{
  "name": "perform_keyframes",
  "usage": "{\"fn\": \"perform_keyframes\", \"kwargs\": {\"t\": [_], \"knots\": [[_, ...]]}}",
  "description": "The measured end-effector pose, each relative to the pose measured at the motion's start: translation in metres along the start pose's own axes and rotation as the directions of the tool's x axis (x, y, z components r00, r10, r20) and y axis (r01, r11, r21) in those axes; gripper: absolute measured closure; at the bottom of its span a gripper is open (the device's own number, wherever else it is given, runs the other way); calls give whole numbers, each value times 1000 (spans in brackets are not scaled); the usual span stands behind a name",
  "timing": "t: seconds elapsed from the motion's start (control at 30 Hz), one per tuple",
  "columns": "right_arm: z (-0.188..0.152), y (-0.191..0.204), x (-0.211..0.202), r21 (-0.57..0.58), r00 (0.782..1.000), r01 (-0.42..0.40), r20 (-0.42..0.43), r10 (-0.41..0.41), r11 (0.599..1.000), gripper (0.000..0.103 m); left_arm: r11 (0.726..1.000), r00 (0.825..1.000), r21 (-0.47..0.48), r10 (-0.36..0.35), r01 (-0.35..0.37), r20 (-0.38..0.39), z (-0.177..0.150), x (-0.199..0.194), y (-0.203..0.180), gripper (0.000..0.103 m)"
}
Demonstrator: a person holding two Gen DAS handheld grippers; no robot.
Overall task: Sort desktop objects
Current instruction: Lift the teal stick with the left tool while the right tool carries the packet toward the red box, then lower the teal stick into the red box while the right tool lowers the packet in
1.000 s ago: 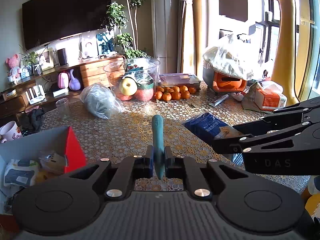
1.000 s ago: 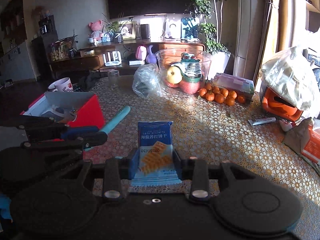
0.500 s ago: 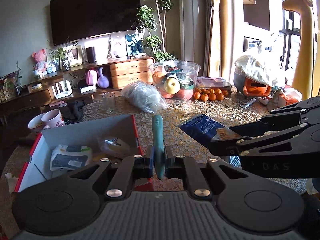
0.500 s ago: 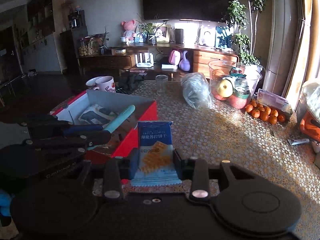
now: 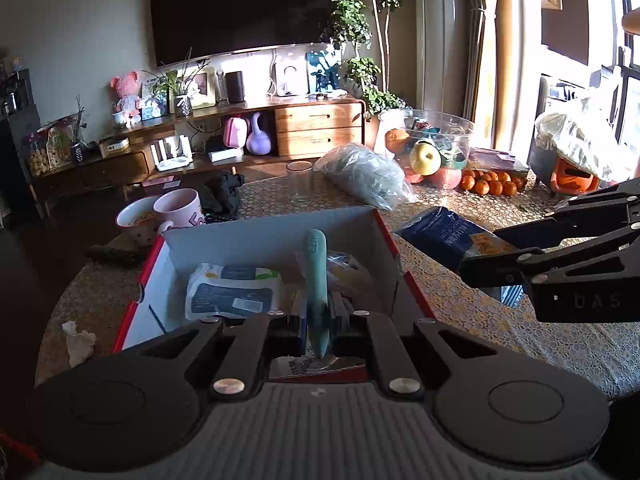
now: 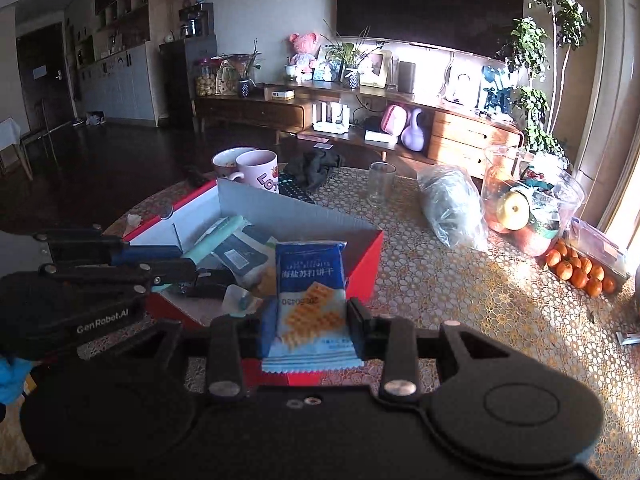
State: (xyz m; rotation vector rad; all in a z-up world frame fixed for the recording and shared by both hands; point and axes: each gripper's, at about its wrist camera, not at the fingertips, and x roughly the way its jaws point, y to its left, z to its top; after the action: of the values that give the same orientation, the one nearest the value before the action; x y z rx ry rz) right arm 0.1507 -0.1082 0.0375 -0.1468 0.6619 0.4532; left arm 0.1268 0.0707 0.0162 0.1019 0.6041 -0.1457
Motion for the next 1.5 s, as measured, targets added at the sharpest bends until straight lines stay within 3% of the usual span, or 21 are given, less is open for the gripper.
{"fn": "perform_keyframes", "kwargs": {"t": [0.53, 1.07, 1.5], "knots": [[18, 18, 66, -35, 993, -55, -104, 52, 998, 66, 997, 992, 16, 73, -72, -101, 10, 54, 68, 94], [21, 32, 119, -2, 984, -72, -164, 70, 997, 66, 998, 973, 40, 53, -45, -226, 15, 126, 90, 94], [17, 44, 144, -17, 975, -82, -210, 77, 996, 67, 999, 961, 42, 31, -20, -276, 18, 158, 86, 94]]}}
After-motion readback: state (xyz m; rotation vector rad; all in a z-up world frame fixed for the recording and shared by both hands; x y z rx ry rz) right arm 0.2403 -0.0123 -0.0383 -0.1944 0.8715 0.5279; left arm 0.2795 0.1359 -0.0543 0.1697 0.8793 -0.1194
